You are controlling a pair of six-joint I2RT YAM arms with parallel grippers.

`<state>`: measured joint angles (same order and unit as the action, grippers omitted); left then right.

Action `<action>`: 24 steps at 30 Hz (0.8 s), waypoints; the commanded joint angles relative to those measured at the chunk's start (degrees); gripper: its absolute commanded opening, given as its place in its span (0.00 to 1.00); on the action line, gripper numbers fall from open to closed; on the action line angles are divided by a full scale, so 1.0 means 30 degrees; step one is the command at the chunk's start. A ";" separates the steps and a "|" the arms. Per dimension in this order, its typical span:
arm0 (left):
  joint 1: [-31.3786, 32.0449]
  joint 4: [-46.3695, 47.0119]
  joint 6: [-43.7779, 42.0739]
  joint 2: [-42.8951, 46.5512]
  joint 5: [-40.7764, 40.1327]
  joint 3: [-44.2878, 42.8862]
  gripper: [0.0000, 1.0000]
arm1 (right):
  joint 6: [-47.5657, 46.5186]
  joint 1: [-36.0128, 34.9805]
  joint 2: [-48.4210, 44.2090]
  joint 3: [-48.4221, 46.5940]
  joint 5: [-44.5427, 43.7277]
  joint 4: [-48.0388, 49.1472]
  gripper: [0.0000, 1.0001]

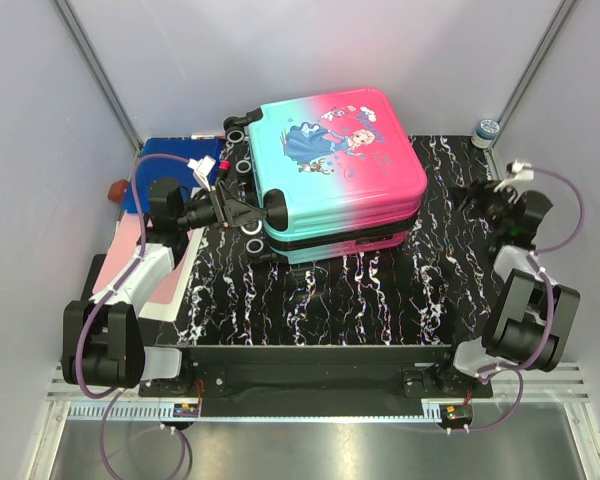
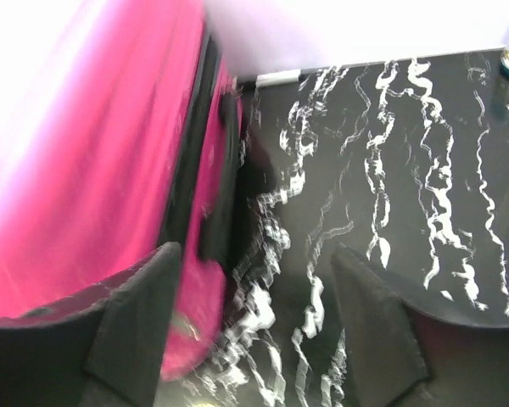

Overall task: Pack the luggage
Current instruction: Zip the luggage at the corner of the board.

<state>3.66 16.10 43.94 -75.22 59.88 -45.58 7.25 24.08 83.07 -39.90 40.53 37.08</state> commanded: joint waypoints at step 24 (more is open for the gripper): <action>-0.0224 0.1606 0.0849 0.0289 -0.0359 -0.0187 0.00 | 2.2425 -0.4070 -0.0798 0.0059 -1.0935 -1.0017 0.72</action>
<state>3.66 16.67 45.19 -75.22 59.86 -45.58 67.20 12.03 77.30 -38.81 8.56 4.82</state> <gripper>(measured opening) 0.554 0.722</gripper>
